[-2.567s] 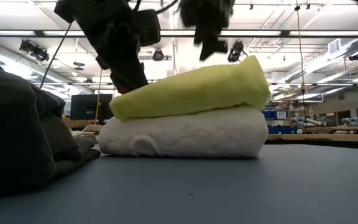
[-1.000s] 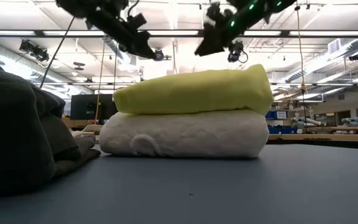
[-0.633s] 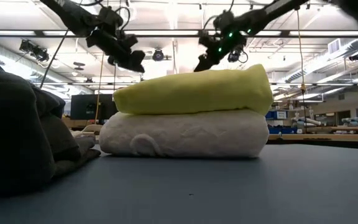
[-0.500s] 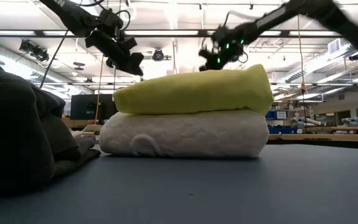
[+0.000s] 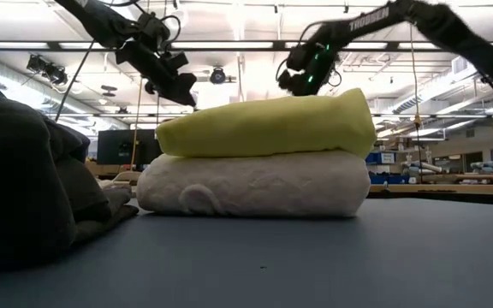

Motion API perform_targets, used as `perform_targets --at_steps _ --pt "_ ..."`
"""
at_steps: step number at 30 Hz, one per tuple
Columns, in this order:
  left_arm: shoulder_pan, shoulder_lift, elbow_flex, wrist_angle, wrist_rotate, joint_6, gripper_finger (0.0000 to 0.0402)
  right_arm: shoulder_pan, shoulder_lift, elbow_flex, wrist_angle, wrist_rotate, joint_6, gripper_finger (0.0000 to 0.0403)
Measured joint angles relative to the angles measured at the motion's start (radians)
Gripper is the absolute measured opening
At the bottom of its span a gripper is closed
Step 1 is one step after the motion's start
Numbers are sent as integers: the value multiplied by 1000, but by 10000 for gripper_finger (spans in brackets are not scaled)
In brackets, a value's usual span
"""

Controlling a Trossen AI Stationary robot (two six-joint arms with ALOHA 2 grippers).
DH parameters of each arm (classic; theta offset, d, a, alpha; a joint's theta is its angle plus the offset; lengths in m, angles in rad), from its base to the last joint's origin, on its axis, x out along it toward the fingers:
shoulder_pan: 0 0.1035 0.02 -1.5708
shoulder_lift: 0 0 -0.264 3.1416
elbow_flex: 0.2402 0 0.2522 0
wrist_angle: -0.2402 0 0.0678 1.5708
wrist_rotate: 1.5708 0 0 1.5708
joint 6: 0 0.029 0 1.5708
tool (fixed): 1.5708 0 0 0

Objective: Fold laundry
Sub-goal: Put the folded shirts into the red bin

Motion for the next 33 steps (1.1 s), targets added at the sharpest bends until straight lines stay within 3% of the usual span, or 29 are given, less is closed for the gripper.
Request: perform_targets --at_steps 6,11,16,19,21,27,30,33 --pt "-28 -6 0 2 55 0 192 7 -103 -4 -324 -56 -58 112" --pt "-74 -6 0 36 90 1 192 14 -219 -85 -393 -84 -96 108" --pt "-111 -6 0 149 93 6 192 65 -320 -246 -449 -125 -147 116" --pt "-120 -6 0 206 93 8 192 125 -403 -408 -452 -60 -165 117" --pt "-120 -6 0 207 93 0 192 159 -464 -530 -421 -18 -159 118" --pt "-140 -5 0 125 90 -71 192 225 -638 -853 -145 -68 -45 149" --pt "-160 -5 0 78 90 -87 192 242 -706 -942 10 -149 77 185" --pt "-182 -4 0 20 90 -89 192 244 -746 -1007 84 -300 211 220"
